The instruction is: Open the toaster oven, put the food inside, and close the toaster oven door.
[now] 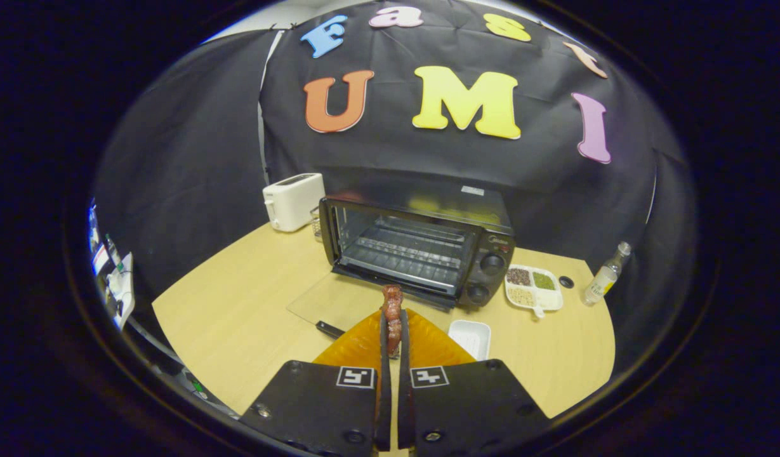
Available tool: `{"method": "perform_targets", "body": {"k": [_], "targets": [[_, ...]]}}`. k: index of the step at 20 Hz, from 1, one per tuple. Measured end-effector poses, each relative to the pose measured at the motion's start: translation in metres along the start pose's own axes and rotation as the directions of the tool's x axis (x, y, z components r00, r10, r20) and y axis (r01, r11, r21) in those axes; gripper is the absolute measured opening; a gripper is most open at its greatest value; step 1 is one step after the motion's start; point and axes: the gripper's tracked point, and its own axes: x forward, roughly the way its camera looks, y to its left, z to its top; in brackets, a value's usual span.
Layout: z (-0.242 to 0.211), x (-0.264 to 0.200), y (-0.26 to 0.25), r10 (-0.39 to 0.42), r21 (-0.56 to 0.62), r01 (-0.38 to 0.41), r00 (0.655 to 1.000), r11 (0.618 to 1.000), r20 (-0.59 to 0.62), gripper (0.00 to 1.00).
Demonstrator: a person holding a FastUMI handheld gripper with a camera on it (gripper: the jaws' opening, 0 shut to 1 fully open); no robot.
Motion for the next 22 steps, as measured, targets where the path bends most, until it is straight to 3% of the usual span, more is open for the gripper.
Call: {"method": "perform_targets", "body": {"k": [6, 10, 15, 19, 22], "targets": [[0.007, 0.055, 0.013, -0.081, 0.147, 0.063, 0.99, 0.987, 0.118, 0.08], [0.016, 0.086, 0.001, -0.153, 0.296, 0.089, 0.968, 0.951, 0.199, 0.08], [0.043, 0.116, -0.009, -0.171, 0.458, 0.0, 0.928, 0.889, 0.332, 0.07], [0.045, 0.151, -0.003, -0.118, 0.564, -0.12, 0.923, 0.817, 0.367, 0.08], [0.042, 0.176, -0.004, -0.089, 0.595, -0.17, 0.92, 0.786, 0.381, 0.08]]}}
